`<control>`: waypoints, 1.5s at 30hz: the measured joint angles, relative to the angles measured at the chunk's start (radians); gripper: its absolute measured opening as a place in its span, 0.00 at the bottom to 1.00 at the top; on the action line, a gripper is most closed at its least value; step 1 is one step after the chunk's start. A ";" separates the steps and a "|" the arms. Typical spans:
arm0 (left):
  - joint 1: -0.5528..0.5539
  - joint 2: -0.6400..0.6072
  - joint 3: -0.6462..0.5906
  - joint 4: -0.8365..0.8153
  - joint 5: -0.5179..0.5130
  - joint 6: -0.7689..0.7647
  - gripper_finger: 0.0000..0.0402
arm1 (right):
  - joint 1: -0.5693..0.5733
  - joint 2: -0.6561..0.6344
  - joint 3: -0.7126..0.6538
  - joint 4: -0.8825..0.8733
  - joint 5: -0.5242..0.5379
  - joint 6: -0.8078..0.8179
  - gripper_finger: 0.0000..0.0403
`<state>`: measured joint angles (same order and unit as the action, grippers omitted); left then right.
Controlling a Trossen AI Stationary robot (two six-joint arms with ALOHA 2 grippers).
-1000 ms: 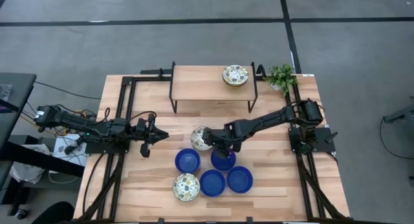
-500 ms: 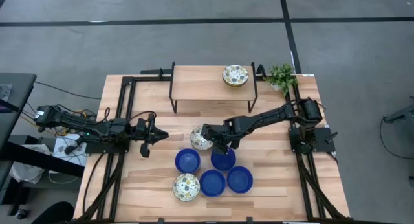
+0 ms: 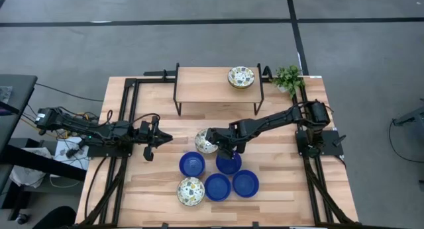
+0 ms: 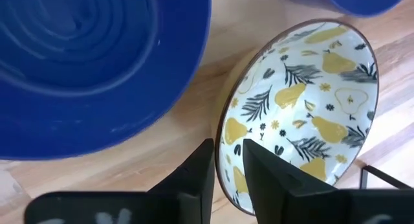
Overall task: Pick & Place Mini bowls
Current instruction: Stack the bowl on top of the yellow bowl on the shelf
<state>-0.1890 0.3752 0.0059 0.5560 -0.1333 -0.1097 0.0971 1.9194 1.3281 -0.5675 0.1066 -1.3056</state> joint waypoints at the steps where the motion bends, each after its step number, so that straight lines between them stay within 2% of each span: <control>1: 0.000 0.000 0.000 0.001 0.000 0.000 0.10 | -0.001 0.000 0.000 0.000 -0.003 0.000 0.17; 11: 0.000 0.000 0.000 0.012 0.000 0.000 0.10 | -0.003 0.000 -0.051 0.038 -0.002 0.002 0.16; 22: 0.000 0.000 0.000 0.014 0.000 0.000 0.10 | -0.004 0.000 -0.057 0.093 0.053 -0.005 0.16; 26: 0.000 0.000 0.000 0.014 0.000 0.000 0.10 | -0.006 0.000 -0.057 0.092 0.053 -0.004 0.13; 31: 0.000 0.000 0.000 0.014 0.000 0.000 0.10 | -0.007 0.000 -0.057 0.090 0.058 -0.001 0.02; 45: 0.000 0.000 0.000 0.014 0.000 0.000 0.10 | -0.007 0.000 -0.031 0.053 0.129 0.034 0.01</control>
<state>-0.1894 0.3748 0.0063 0.5697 -0.1333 -0.1097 0.0906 1.9198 1.2972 -0.5140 0.2356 -1.2720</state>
